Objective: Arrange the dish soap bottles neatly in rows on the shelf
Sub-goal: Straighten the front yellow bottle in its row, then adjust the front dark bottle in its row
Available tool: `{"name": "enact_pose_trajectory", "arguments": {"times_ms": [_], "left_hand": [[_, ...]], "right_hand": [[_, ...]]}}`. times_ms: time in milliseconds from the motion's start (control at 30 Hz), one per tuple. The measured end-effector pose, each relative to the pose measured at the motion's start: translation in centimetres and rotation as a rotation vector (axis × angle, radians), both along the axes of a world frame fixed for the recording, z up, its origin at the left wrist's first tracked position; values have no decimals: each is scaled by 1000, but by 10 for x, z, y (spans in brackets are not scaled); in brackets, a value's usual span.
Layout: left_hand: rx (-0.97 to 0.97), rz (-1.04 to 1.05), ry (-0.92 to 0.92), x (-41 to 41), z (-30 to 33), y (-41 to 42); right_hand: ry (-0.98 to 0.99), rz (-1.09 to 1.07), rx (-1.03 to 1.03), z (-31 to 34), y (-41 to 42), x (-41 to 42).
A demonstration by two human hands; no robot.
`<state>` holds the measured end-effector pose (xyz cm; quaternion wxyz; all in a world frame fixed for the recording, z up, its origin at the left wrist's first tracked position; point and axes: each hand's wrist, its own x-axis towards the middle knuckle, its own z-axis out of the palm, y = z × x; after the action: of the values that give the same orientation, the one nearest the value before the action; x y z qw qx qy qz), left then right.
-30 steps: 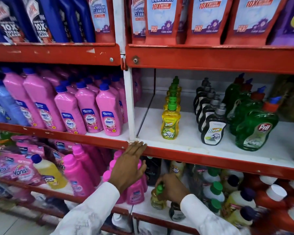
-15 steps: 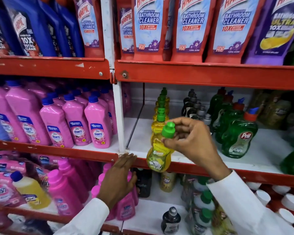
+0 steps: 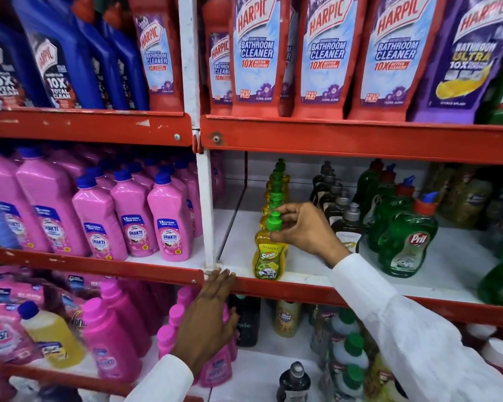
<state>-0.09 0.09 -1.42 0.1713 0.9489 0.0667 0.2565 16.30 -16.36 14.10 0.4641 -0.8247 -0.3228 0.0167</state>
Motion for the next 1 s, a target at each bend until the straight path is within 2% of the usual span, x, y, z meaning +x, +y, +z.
{"name": "enact_pose_trajectory", "arguments": {"times_ms": [300, 500, 600, 700, 767, 867, 1000], "left_hand": [[133, 75, 8, 5, 3, -29], [98, -195, -146, 22, 8, -67], [81, -317, -176, 38, 7, -75], [86, -384, -109, 53, 11, -80], [76, -360, -39, 58, 12, -84], [10, -289, 8, 59, 12, -90], [-64, -254, 5, 59, 17, -93]], "right_hand": [[-34, 8, 98, -21, -26, -7], [-5, -149, 230, -65, -84, -37], [92, -179, 97, -115, -104, -53], [191, -154, -162, -171, -102, -66], [231, -122, -288, -201, -97, -74], [254, -151, -330, -235, -85, -80], [165, -189, -448, -265, -79, -74]]}}
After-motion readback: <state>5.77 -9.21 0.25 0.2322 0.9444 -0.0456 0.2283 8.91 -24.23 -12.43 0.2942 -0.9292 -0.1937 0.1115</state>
